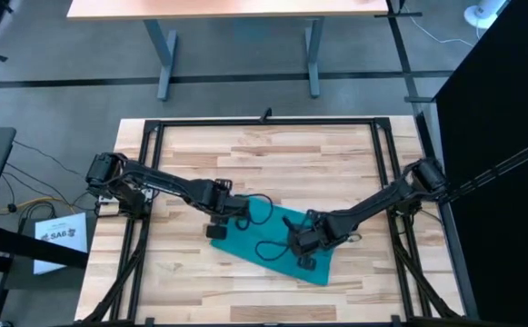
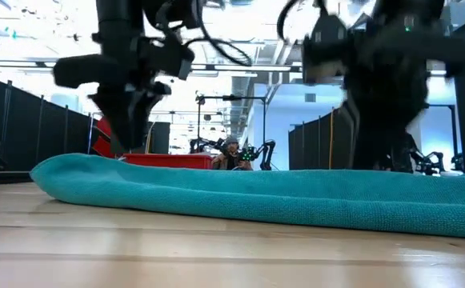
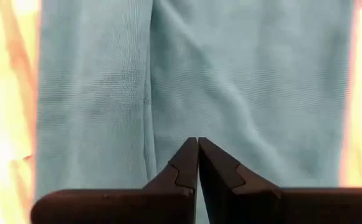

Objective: Roll towel
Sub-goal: Roll the blue towel

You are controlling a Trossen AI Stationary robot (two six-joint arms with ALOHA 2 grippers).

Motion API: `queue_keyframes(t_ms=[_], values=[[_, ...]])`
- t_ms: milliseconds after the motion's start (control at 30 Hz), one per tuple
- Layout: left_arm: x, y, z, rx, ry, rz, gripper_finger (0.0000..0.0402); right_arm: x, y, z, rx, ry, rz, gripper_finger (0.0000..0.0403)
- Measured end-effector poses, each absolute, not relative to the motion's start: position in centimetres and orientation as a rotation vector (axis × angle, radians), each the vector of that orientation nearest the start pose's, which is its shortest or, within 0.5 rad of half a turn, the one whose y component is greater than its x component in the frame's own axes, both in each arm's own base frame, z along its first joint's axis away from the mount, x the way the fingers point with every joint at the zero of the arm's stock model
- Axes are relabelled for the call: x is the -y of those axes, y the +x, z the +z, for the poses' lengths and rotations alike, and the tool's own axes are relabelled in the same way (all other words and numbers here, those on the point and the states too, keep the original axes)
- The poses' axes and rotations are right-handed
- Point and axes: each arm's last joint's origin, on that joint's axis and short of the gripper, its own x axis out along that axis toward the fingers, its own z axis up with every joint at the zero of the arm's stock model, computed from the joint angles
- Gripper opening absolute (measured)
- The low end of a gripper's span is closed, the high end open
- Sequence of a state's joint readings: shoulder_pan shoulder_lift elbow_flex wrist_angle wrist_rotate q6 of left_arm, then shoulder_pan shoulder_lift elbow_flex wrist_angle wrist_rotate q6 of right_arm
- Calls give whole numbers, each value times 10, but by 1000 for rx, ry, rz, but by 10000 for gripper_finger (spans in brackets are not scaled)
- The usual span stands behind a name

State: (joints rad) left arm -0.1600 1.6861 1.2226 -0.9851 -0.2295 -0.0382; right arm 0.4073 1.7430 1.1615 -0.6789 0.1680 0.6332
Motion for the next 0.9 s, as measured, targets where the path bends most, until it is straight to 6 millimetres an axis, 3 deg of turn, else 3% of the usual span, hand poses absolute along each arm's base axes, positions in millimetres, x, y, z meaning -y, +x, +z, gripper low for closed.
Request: queue_keyframes(t_ms=[100, 167, 267, 400, 700, 900], values=[[59, 309, 225, -1368, 221, 22, 108, -150, 305, 216, -1059, 251, -89, 0], [73, 309, 227, -1328, 228, -35, 108, -170, 300, 222, -994, 262, -20, 0], [91, 306, 214, -1299, 282, -103, 108, -184, 292, 199, -1089, 258, -88, 0], [95, 301, 189, -1324, 309, -121, 108, -196, 294, 165, -1159, 298, -145, 0], [81, 296, 167, -1317, 181, -30, 108, -203, 284, 141, -1281, 260, -199, 0], [86, 288, 151, -1292, 9, 70, 108, -208, 270, 136, -1321, 192, -180, 0]])
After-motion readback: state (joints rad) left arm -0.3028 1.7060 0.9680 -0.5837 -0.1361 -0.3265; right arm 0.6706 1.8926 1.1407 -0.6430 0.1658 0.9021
